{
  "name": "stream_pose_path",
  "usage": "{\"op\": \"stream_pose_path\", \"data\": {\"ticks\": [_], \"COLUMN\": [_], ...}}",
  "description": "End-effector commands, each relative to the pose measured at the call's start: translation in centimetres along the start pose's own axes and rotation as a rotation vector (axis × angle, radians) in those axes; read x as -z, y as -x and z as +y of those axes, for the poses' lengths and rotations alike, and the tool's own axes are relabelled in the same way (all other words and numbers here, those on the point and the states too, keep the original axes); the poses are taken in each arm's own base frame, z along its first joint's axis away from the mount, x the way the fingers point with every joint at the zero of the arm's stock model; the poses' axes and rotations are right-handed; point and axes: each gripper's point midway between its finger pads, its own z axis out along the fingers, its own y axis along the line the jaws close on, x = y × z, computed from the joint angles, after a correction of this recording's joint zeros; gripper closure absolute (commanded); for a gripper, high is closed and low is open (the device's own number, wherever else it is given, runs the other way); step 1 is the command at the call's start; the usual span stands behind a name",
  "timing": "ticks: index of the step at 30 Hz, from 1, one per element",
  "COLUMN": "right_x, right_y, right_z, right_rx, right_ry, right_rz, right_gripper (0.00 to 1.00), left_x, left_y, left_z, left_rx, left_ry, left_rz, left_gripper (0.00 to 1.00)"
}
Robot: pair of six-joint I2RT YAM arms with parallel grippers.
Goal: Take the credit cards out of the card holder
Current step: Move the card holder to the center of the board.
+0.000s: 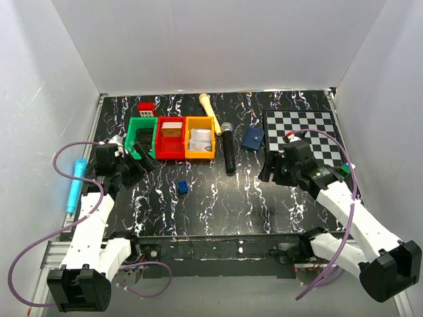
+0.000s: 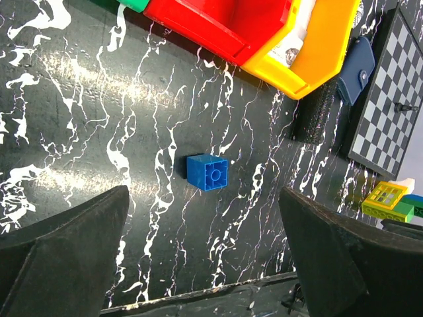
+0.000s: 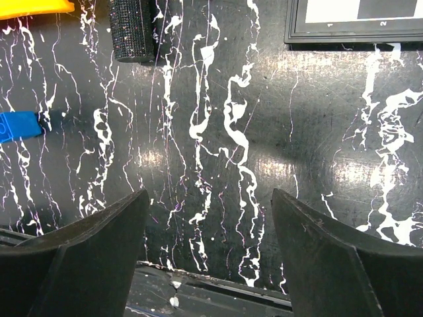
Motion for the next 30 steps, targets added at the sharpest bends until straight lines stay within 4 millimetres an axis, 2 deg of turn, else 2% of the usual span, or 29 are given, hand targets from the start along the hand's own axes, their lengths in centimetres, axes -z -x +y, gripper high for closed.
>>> {"op": "stream_pose_path", "data": {"ticks": [1, 3, 6, 10, 13, 16, 18, 20, 26, 30], "right_x": [0.7, 0.6, 0.6, 0.9, 0.2, -1.4, -3.2, -4.7, -8.9, -11.3], "right_y": [1.8, 2.4, 3.9, 6.5, 8.8, 10.7, 11.1, 11.4, 11.7, 11.8], "right_z": [0.9, 0.3, 0.6, 0.9, 1.7, 2.5, 2.5, 2.7, 2.7, 1.8], "right_rx": [-0.008, -0.04, -0.025, -0.027, -0.079, -0.096, -0.108, -0.128, -0.217, -0.239], "right_ry": [0.03, -0.012, -0.003, -0.038, -0.018, -0.025, -0.059, -0.075, -0.119, -0.178], "right_rz": [-0.06, -0.094, -0.151, -0.194, -0.236, -0.237, -0.193, -0.163, -0.115, -0.078], "right_gripper": [0.18, 0.18, 0.18, 0.2, 0.24, 0.27, 0.28, 0.28, 0.34, 0.36], "left_x": [0.4, 0.4, 0.6, 1.4, 1.9, 2.1, 2.1, 2.1, 2.8, 2.6], "left_y": [-0.4, -0.8, -1.3, -1.4, -2.8, -3.6, -4.2, -4.7, -4.6, -4.8], "left_z": [-0.3, -0.6, -1.3, -2.3, -3.7, -3.8, -3.4, -3.0, -3.5, -3.3], "left_rx": [-0.018, -0.019, -0.058, -0.134, -0.192, -0.196, -0.195, -0.192, -0.197, -0.189], "left_ry": [-0.033, -0.059, -0.084, -0.08, -0.083, -0.083, -0.089, -0.082, -0.109, -0.104], "left_rz": [-0.007, 0.004, 0.01, -0.027, -0.013, -0.001, 0.008, 0.018, 0.01, 0.019], "left_gripper": [0.02, 0.02, 0.02, 0.02, 0.02, 0.02, 0.02, 0.02, 0.02, 0.02]}}
